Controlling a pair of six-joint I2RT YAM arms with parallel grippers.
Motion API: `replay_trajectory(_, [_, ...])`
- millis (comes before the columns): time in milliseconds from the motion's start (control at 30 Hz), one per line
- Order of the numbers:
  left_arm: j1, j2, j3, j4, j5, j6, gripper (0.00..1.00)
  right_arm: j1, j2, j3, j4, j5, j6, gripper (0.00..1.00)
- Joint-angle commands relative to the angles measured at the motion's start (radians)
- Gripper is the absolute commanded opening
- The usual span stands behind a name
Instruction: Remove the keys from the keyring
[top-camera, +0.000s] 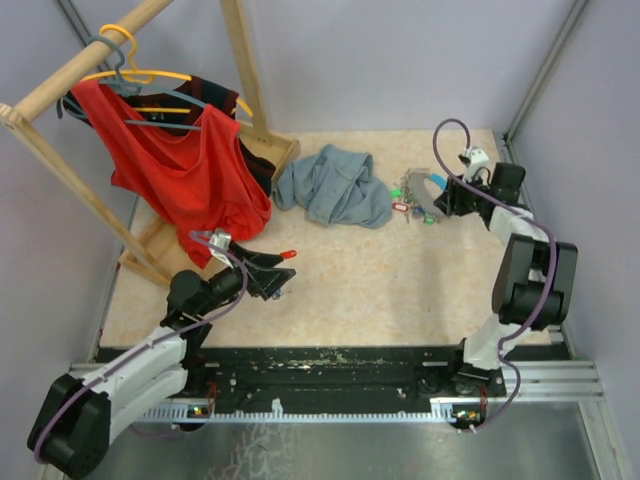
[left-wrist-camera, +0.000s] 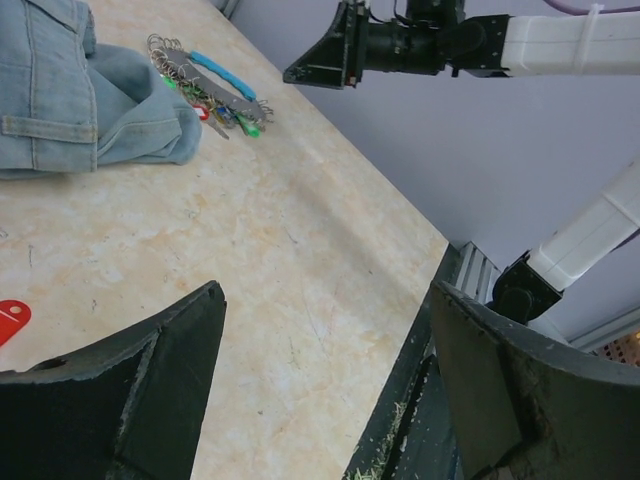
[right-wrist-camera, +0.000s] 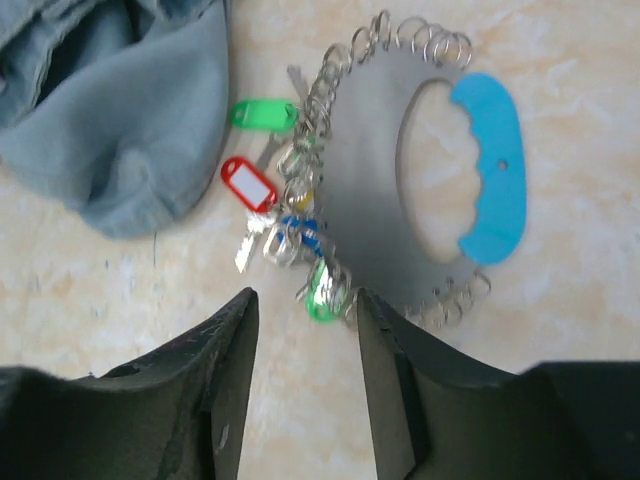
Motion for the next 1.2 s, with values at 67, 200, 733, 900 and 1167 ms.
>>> replay_trajectory(67, [0.004, 0.012, 0.072, -0.078, 0.015, 0.068, 0.87, -0.023, -0.345, -0.085, -0.172, -0.161, -0.240, 0.61])
replay_trajectory(200, [0.005, -0.026, 0.096, -0.105, -0.036, 0.073, 0.89, -0.023, -0.542, -0.110, -0.193, -0.265, -0.195, 0.82])
replay_trajectory(733, [0.006, -0.201, 0.449, -0.551, -0.094, 0.170, 1.00, -0.023, -0.841, 0.073, -0.232, -0.230, 0.319, 0.99])
replay_trajectory(900, [0.006, -0.256, 0.528, -0.696, -0.139, 0.256, 1.00, -0.023, -0.842, 0.157, -0.279, -0.142, 0.451, 0.99])
replay_trajectory(1167, [0.006, -0.281, 0.652, -0.818, -0.112, 0.338, 1.00, -0.023, -0.827, 0.162, -0.200, -0.384, 0.491, 0.99])
